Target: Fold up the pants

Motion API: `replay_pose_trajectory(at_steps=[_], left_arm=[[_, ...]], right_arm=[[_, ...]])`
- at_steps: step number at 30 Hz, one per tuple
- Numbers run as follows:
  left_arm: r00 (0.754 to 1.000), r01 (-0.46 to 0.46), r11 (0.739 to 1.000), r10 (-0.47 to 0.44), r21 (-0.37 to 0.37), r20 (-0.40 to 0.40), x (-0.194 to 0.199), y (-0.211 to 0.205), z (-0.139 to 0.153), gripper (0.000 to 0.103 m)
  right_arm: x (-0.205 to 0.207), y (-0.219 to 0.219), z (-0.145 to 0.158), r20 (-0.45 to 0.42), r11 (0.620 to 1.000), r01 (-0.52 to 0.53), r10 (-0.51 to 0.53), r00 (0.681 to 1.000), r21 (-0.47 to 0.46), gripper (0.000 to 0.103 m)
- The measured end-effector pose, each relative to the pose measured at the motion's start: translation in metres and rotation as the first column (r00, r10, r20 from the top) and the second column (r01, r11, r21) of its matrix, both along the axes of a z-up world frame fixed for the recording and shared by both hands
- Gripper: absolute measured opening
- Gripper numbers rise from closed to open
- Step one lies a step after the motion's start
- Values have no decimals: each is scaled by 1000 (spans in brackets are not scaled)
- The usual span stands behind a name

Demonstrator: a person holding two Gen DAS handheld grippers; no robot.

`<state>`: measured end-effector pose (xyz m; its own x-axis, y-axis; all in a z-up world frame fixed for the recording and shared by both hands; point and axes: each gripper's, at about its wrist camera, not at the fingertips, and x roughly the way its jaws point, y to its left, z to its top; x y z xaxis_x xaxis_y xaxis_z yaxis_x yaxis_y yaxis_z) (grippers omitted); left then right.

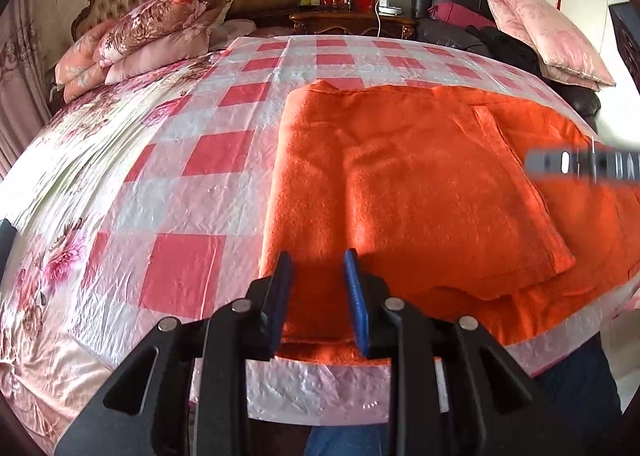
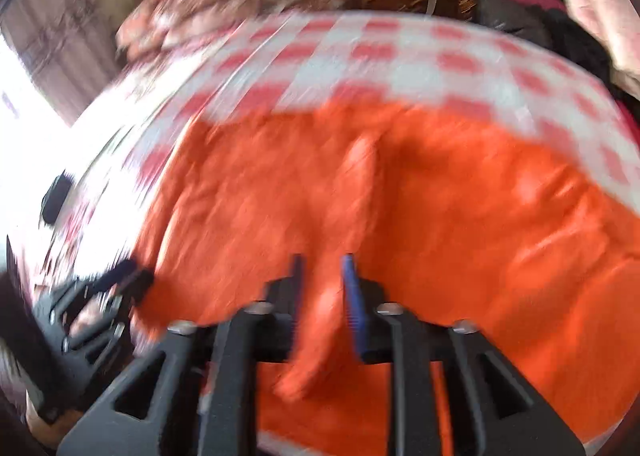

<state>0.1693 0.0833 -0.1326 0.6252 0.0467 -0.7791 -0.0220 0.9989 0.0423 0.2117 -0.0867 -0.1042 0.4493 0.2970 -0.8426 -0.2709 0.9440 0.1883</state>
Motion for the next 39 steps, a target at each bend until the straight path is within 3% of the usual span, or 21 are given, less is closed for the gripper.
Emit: replay_pose_trajectory(at_steps=[4, 9, 14, 17, 19, 22, 25, 29, 31, 33, 36, 38, 39], left_arm=[[1000, -12, 1000, 12, -2, -2, 4, 0, -1, 28], [999, -25, 999, 23, -41, -30, 10, 5, 0, 29], [993, -112, 958, 115, -263, -2, -3, 41, 13, 45], [990, -135, 919, 140, -371, -15, -10, 64, 13, 46], [988, -147, 878, 148, -456, -34, -16, 80, 8, 45], [990, -140, 812, 134, -566, -52, -22, 93, -2, 44], [992, -124, 708, 96, -695, -78, -22, 101, -16, 44], [983, -178, 529, 141, -830, -121, -20, 118, -35, 44], [981, -191, 443, 118, -876, -154, -16, 122, -43, 45], [974, -225, 390, 112, -893, -197, -12, 128, -47, 45], [956, -294, 268, 93, -918, -279, -7, 134, -58, 45], [953, -303, 238, 86, -923, -290, -5, 133, -62, 45], [953, -302, 245, 86, -921, -289, -5, 132, -61, 45]], right_arm=[[43, -31, 7, 11, 996, 84, -84, 996, -3, 32], [72, -20, 13, 36, 1000, 20, -19, 999, -20, 32], [53, 35, 12, 13, 977, -212, 212, 977, 28, 32], [52, 55, -9, -39, 975, -221, 220, 975, -12, 32], [56, 56, -20, -70, 979, -201, 199, 977, -15, 32], [53, 57, -22, -46, 977, -211, 210, 977, -24, 31], [50, 61, -24, -31, 976, -214, 212, 977, -51, 32], [49, 61, -25, -11, 975, -211, 211, 978, -63, 32], [48, 60, -25, -7, 975, -213, 213, 977, -62, 32], [48, 60, -25, -10, 975, -211, 211, 978, -64, 32], [41, 61, -15, -11, 982, -174, 174, 985, -72, 32], [24, 68, -6, 24, 971, -227, 229, 973, -73, 33], [10, 74, -3, 33, 962, -258, 261, 965, -90, 34]])
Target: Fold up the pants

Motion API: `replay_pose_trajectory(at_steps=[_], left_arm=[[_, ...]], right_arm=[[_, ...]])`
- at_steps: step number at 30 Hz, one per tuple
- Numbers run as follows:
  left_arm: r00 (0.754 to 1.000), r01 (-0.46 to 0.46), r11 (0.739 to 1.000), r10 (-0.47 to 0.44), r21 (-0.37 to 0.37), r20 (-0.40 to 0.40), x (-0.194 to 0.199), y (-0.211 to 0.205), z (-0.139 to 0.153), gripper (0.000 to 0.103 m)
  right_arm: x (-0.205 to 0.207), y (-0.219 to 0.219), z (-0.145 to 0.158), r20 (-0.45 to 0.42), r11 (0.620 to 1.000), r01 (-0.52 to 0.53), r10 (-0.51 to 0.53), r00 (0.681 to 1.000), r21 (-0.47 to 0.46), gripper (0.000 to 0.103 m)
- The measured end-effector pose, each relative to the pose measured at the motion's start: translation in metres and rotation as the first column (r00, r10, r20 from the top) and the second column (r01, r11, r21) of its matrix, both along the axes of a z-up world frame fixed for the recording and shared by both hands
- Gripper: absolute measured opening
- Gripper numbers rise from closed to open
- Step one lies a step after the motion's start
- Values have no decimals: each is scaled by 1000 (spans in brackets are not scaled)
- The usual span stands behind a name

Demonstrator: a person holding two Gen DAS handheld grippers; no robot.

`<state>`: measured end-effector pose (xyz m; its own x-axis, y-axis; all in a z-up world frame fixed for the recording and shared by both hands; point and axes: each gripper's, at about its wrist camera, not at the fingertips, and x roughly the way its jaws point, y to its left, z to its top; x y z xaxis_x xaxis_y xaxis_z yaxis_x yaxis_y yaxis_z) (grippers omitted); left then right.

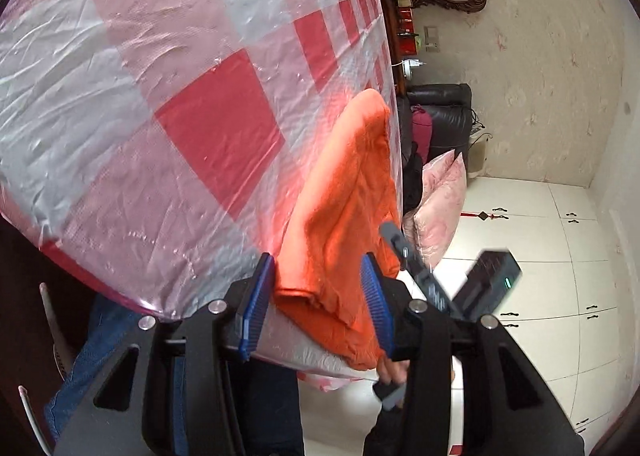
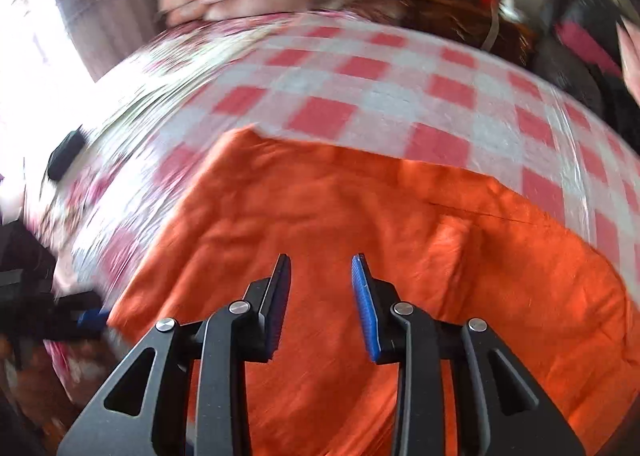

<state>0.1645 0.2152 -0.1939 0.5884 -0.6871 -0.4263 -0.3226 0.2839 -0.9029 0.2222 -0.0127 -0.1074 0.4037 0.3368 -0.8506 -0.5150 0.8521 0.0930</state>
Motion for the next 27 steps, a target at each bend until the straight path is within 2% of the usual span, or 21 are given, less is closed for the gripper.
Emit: replay_pose_trajectory(at_steps=[2, 4, 6, 8, 11, 12, 13, 14, 16, 18, 20, 21, 23, 25, 26, 27], left_arm=[[1000, 5, 1000, -5, -6, -10, 4, -5, -1, 45], [1000, 15, 1000, -15, -9, -16, 8, -11, -1, 45], [1000, 5, 1000, -5, -1, -19, 13, -16, 1, 46], [999, -24, 1000, 23, -7, -37, 12, -17, 0, 44], [999, 0, 994, 5, 107, -42, 17, -25, 11, 37], [999, 7, 992, -2, 123, -42, 19, -27, 13, 31], [999, 13, 993, -8, 120, -41, 19, -27, 12, 17], [999, 13, 992, -7, 125, -49, 20, -27, 11, 12], [999, 0, 987, 5, 158, -34, 19, -25, 15, 9], [1000, 0, 975, 2, 224, -8, 15, -26, 27, 8], [1000, 7, 945, -15, 328, 22, 12, -29, 43, 8], [999, 10, 924, -24, 383, 32, 13, -35, 53, 8], [996, 23, 838, -69, 545, 63, 12, -55, 78, 8], [987, 28, 712, -132, 701, 94, 11, -83, 102, 8], [979, 22, 621, -174, 783, 110, 10, -102, 115, 8], [973, 14, 562, -200, 827, 119, 9, -115, 123, 8]], right_arm=[[-19, 11, -4, -20, 998, -62, 62, 998, -10, 34], [-37, 21, -14, -31, 993, -104, 102, 994, -58, 34], [-46, 23, -22, -21, 992, -104, 103, 995, -78, 37], [-48, 23, -23, -26, 993, -105, 104, 994, -60, 45], [-46, 23, -22, -48, 992, -113, 110, 993, -50, 48], [-46, 23, -22, -55, 992, -116, 114, 992, -44, 49], [-44, 22, -23, -63, 992, -117, 115, 991, -35, 51], [-43, 22, -22, -72, 993, -117, 115, 991, -25, 52], [-45, 24, -23, -75, 993, -119, 117, 990, -24, 54], [-42, 24, -22, -102, 993, -121, 119, 988, -12, 54], [-34, 22, -19, -156, 994, -109, 110, 982, 17, 54], [-26, 20, -13, -181, 995, -91, 96, 979, 37, 54], [-10, 16, 4, -206, 994, -59, 77, 976, 89, 55], [8, 13, 18, -227, 992, -27, 55, 972, 124, 58], [20, 13, 29, -239, 990, -11, 45, 970, 142, 61], [28, 15, 34, -251, 989, -11, 48, 967, 145, 62]])
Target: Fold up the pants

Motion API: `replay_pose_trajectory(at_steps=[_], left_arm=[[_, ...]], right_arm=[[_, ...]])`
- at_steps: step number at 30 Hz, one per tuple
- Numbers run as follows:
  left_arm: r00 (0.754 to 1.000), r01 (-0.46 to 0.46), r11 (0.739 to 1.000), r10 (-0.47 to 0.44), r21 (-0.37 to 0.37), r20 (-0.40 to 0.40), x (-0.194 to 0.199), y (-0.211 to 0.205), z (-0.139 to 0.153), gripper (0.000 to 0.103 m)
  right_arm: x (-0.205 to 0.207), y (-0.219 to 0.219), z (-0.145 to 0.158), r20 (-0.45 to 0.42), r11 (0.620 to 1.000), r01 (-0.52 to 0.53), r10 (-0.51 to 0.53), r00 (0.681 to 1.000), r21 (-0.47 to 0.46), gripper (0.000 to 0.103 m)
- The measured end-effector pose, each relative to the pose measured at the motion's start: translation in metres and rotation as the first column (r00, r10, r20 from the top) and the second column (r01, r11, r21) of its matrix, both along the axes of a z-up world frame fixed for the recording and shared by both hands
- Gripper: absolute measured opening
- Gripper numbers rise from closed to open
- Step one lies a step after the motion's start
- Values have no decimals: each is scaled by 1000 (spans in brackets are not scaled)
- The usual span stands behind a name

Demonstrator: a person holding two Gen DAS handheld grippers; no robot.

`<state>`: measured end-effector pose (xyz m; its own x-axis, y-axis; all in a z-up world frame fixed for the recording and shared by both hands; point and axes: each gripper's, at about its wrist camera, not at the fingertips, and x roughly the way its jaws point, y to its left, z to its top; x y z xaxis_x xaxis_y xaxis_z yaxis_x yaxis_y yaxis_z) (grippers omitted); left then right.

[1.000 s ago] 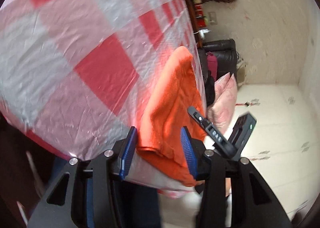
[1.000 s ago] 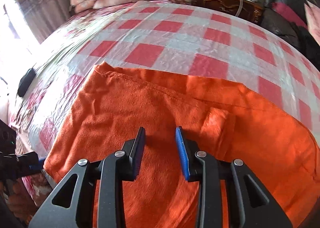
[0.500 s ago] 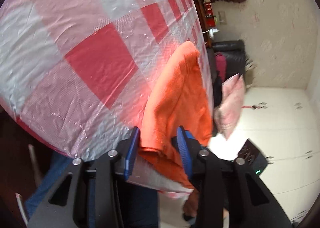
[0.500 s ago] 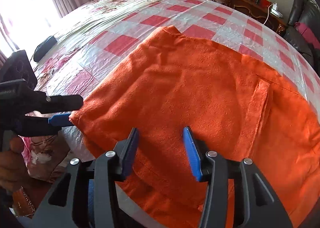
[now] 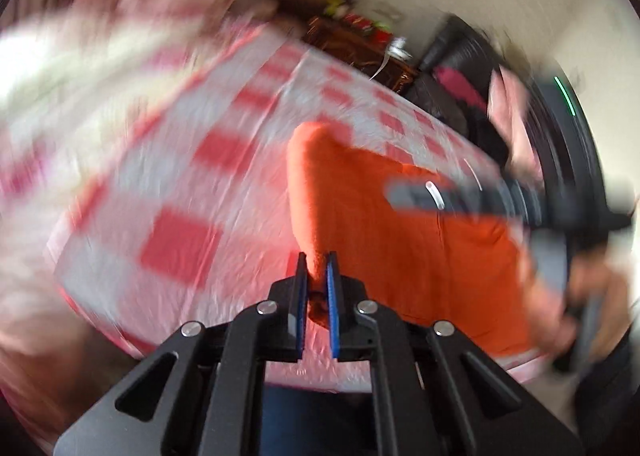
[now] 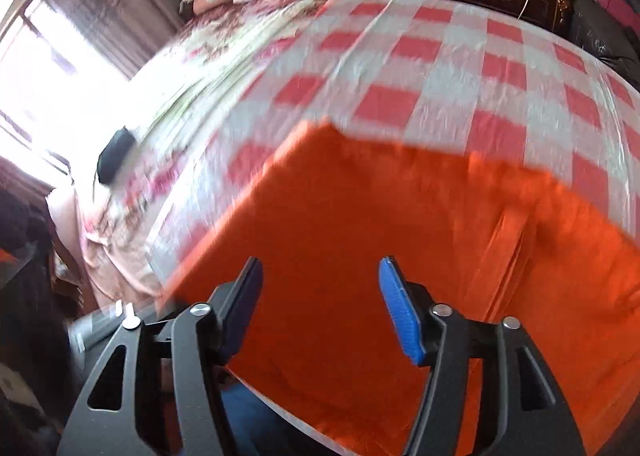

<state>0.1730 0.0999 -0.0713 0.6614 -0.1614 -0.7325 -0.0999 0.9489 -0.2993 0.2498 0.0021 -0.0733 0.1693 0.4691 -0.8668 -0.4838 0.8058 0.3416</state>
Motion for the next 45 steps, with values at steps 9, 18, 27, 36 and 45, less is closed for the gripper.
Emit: replay_pose_trajectory(at_steps=[9, 18, 27, 36, 45], left_arm=[[975, 121, 895, -188, 430, 117, -1, -97, 22, 8], [938, 138, 853, -276, 504, 209, -7, -123, 52, 8], [758, 321, 712, -588, 624, 281, -23, -264, 88, 8], [562, 382, 422, -812, 822, 157, -56, -433, -5, 8], [552, 315, 287, -831, 905, 72, -67, -460, -74, 49]], right_arm=[[35, 72, 16, -93, 966, -182, 167, 982, -183, 70], [47, 39, 20, -84, 974, -155, 143, 986, -166, 11], [45, -159, 85, -56, 989, 94, -88, 995, 114, 11], [25, -364, 10, -204, 908, 327, -280, 938, 261, 11], [24, -396, -54, -226, 896, 375, -325, 919, 237, 47]])
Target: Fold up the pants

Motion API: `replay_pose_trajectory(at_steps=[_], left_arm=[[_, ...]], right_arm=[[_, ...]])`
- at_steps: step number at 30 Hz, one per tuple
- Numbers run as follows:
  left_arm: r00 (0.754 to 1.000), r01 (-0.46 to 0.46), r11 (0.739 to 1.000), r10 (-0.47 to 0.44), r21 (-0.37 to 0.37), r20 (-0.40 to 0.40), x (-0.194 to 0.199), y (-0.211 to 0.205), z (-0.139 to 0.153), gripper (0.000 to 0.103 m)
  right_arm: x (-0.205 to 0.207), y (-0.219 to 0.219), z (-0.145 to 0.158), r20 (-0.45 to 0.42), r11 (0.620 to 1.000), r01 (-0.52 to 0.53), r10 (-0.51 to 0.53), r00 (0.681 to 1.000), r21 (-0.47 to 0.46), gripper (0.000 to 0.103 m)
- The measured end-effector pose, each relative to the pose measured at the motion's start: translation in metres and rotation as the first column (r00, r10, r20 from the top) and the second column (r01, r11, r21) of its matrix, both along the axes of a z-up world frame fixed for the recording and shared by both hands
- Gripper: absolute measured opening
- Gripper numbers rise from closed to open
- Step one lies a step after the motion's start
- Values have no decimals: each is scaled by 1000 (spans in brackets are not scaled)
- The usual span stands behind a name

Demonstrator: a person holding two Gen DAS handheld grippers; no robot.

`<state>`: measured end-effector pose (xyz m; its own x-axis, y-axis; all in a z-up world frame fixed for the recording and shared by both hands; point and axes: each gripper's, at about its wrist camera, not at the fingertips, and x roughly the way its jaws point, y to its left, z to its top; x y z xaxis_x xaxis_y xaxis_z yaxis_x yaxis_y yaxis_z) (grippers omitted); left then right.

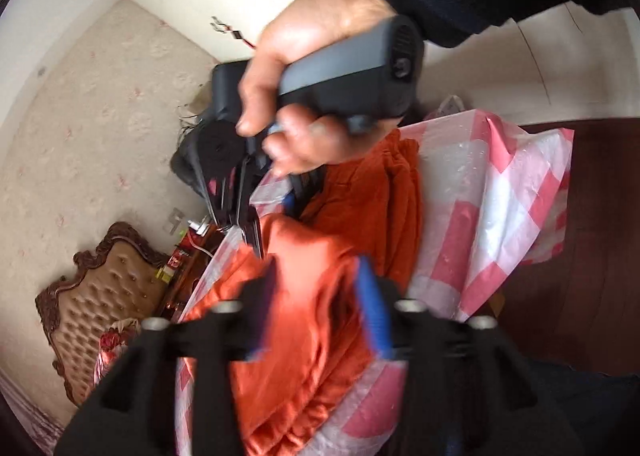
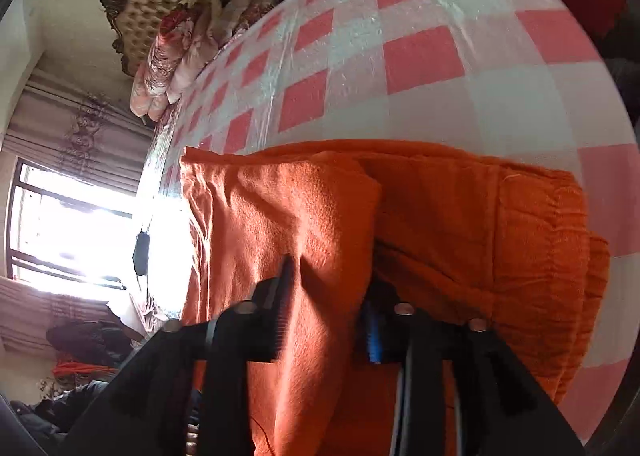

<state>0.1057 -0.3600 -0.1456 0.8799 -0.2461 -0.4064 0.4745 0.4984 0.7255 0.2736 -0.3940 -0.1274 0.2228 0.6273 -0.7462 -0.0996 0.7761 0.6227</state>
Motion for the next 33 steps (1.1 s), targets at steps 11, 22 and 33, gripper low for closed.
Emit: replay_pose_trajectory(at_steps=[11, 22, 33], left_arm=[[998, -14, 1000, 15, 9, -67, 6, -1, -16, 31], [999, -31, 998, 29, -60, -41, 18, -7, 28, 7], [996, 83, 994, -85, 74, 28, 14, -65, 12, 7]], right_arm=[[-14, 4, 8, 60, 996, -11, 16, 998, -93, 50], [-12, -10, 47, 97, 999, -32, 33, 995, -17, 11], [-24, -71, 40, 115, 997, 79, -78, 990, 4, 9]])
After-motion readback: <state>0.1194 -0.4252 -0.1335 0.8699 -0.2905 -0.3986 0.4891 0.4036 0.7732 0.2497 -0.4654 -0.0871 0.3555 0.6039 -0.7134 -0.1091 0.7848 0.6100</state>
